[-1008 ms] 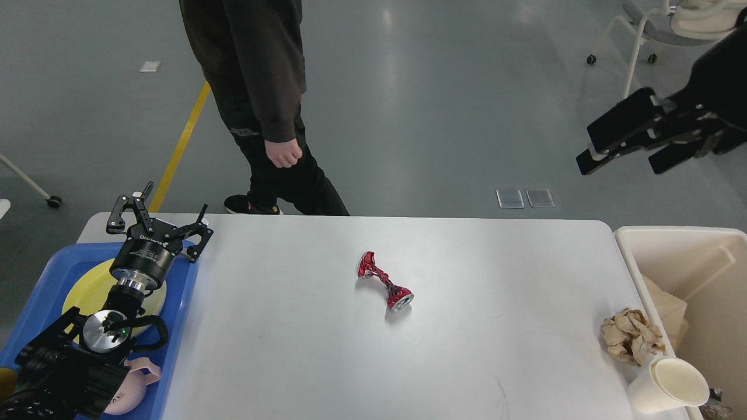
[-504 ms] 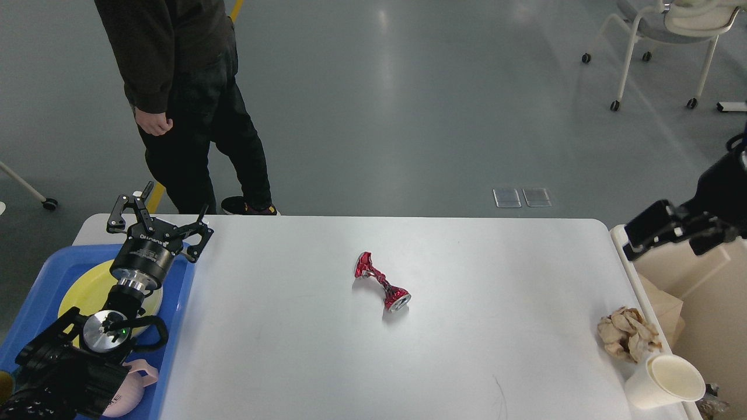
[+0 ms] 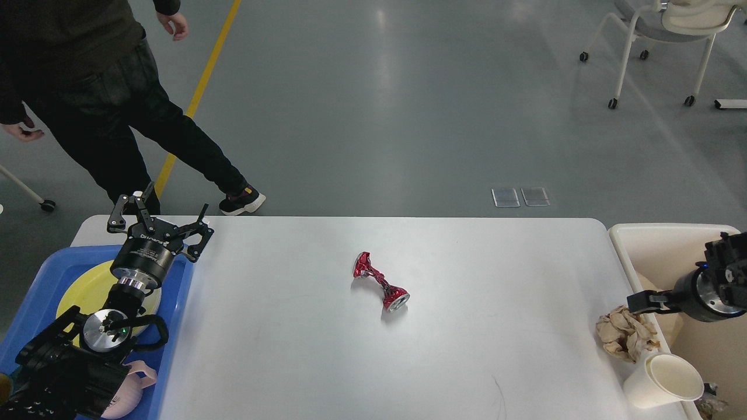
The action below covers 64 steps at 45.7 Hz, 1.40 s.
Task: Tidy desktop
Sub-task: 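Lower the right gripper and grasp the crumpled brown paper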
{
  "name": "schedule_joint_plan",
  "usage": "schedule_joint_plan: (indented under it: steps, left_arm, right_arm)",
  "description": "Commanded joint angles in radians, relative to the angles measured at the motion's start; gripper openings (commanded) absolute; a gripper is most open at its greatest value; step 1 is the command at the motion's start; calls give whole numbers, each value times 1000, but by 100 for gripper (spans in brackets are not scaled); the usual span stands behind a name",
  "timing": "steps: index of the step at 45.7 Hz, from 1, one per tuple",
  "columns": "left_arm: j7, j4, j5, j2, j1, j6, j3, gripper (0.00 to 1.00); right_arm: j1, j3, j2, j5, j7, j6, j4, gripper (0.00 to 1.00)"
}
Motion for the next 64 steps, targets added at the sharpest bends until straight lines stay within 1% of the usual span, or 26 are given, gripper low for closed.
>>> schedule_joint_plan:
  steps: [1,12,21,28,32,34,35,36,38,39,40,43,44,47,48,52,57,60,64]
  left_arm:
    - [-1,0,0,0,0,0,0,100]
    - [-1,0,0,0,0,0,0,100]
    - [1,0,0,0,0,0,0,100]
    - [1,0,0,0,0,0,0,100]
    - [-1,0,0,0,0,0,0,100]
    - [1,0,0,0,0,0,0,100]
    - [1,0,0,0,0,0,0,100]
    - [-1,0,0,0,0,0,0,100]
    - [-1,0,0,0,0,0,0,100]
    - [-1,0,0,0,0,0,0,100]
    - [1,0,0,0,0,0,0,100]
    - [1,0,0,0,0,0,0,100]
    - [-1,0,0,0,0,0,0,100]
    - [1,0,0,0,0,0,0,100]
    - [-1,0,0,0,0,0,0,100]
    - [1,0,0,0,0,0,0,100]
    - [1,0,0,0,0,0,0,100]
    - [1,0,0,0,0,0,0,100]
    - [1,0,0,0,0,0,-1,100]
  right_arm:
    - [-21,29,17,14,0,-1,-6,100]
    - [-79,78,27,17,-4,-11,-14,100]
    - [-142,94,54,19,-4,-31,-61,100]
    - [-167,96,65,19,-6,-108,-68,100]
    - [-181,96,79,19,-6,-125,-84,100]
    - [-191,96,85,19,-6,-126,-97,94]
    - [-197,95,88,17,-6,-126,-100,87]
    - [-205,93,92,17,-4,-128,-103,76]
    - [-213,93,97,17,-3,-131,-104,48]
    - [-214,94,99,17,-1,-135,-107,39]
    - [-216,95,99,17,-1,-139,-107,35]
    - [-216,98,102,19,0,-157,-109,34]
    - [-216,102,102,19,2,-162,-109,32]
    - [-213,116,102,20,2,-165,-109,6]
    - [-213,121,102,19,2,-165,-109,0]
    - [-202,124,103,20,-3,-165,-108,0]
    - [-167,118,91,25,3,-148,-80,0]
    - [-101,110,71,25,5,-129,-46,0]
    - [37,98,-7,25,9,-50,56,0]
